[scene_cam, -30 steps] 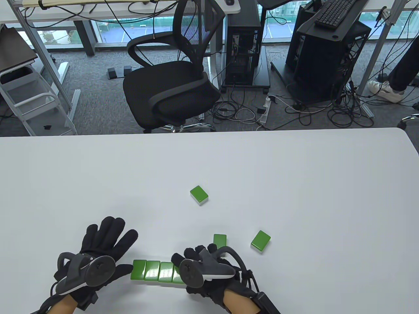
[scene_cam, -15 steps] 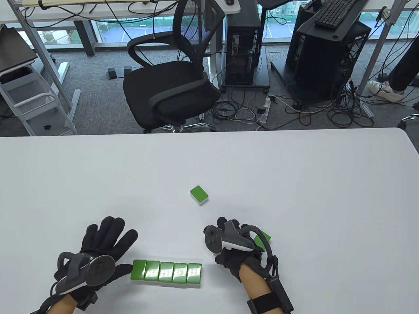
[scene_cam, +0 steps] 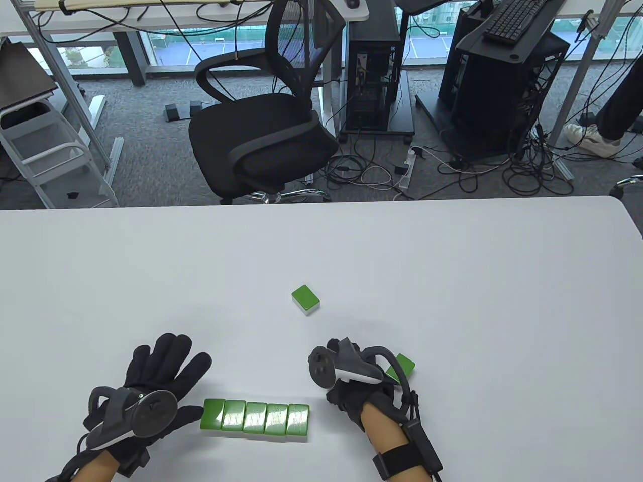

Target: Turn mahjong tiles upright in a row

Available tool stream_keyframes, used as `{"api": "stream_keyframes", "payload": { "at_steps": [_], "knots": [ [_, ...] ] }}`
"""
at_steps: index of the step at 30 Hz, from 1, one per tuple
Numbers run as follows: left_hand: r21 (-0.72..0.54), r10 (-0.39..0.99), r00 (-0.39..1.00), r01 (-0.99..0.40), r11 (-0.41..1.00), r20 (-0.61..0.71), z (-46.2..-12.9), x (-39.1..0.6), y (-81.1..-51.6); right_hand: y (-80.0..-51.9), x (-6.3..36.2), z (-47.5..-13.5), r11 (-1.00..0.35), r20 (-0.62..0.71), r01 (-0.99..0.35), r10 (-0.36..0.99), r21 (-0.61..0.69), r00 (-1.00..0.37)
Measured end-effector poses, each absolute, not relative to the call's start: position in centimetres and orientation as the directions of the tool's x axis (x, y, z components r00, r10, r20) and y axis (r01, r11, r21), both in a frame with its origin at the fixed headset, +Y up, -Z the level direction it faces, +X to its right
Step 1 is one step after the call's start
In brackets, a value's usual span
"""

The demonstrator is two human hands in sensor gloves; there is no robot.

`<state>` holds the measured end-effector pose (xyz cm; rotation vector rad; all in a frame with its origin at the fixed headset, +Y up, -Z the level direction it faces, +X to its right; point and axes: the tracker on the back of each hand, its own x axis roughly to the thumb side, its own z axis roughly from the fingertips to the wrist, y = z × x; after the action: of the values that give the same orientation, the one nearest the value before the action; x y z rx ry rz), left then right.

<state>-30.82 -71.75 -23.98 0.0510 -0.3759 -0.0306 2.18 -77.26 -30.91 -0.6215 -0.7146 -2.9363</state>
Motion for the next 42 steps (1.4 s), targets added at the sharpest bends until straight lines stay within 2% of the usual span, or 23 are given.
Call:
{"api": "stream_keyframes", "payload": {
  "at_steps": [11,17,26,42],
  "knots": [
    [0.053,-0.045,0.929,0.027,0.998,0.368,-24.0,-30.7,-71.7,-76.7,1.6,-29.4,-0.96,0.513,0.158,-0.018,0.232,-0.858],
    [0.057,-0.043,0.928,0.023,0.998,0.369,-24.0,-30.7,-71.7,-75.9,1.2,-26.7,-0.963,0.579,0.137,0.023,0.232,-0.815],
    [0.056,-0.053,0.927,0.035,0.998,0.372,-24.0,-30.6,-71.8,-75.5,0.0,-23.4,-0.965,0.647,0.164,0.007,0.205,-0.763],
    [0.052,-0.052,0.927,0.035,0.998,0.371,-23.9,-30.6,-71.9,-76.6,-0.9,-22.9,-0.97,0.653,0.176,-0.025,0.166,-0.757]
  ]
}}
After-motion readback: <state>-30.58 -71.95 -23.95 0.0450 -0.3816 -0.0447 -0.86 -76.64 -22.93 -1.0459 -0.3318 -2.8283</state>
